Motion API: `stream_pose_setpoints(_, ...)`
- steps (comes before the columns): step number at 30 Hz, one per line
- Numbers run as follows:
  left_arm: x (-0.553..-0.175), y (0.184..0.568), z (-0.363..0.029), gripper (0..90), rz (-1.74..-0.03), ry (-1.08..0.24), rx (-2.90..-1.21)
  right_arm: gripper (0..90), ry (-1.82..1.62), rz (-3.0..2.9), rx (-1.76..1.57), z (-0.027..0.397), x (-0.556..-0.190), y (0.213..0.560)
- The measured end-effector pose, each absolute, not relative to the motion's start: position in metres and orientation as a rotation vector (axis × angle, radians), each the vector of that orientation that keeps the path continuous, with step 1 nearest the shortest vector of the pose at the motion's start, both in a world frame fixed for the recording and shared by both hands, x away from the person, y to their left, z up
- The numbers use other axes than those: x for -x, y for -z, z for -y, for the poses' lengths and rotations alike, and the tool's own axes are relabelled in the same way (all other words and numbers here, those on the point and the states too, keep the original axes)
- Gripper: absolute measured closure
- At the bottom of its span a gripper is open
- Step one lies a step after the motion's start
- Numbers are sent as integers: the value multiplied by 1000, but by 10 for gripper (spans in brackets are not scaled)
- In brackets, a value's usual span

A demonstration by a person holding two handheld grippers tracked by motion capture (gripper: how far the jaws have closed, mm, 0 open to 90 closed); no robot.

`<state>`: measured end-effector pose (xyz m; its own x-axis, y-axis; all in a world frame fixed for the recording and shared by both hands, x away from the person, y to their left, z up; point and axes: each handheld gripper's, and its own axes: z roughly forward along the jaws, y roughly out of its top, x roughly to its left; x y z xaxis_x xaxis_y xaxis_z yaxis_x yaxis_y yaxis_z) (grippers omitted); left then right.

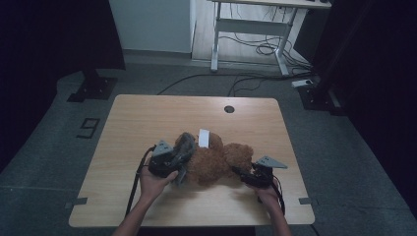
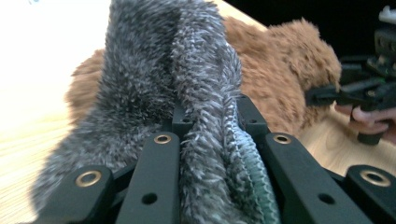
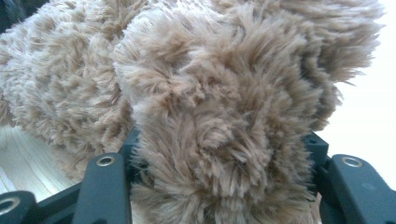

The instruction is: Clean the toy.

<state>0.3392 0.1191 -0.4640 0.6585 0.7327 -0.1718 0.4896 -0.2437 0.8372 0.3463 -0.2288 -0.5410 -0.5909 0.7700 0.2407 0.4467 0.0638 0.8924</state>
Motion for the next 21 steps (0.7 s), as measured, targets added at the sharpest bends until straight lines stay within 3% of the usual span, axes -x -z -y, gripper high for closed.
stream_pose_setpoints(5,-341,492,-109,746,-955,-413,-1952,402,-1535,-2049,-1218,228,-346,541)
stream_pose_setpoints(13,-344,504,-123,749,-1040,-448,-2009,402,-1537,-2047,-1220,227,-346,541)
stream_pose_setpoints(15,-346,517,-130,749,-1070,-406,-2001,403,-1538,-2045,-1223,228,-347,541)
stream_pose_setpoints(21,-346,508,-131,747,-1070,-412,-2011,402,-1536,-2045,-1228,228,-346,541)
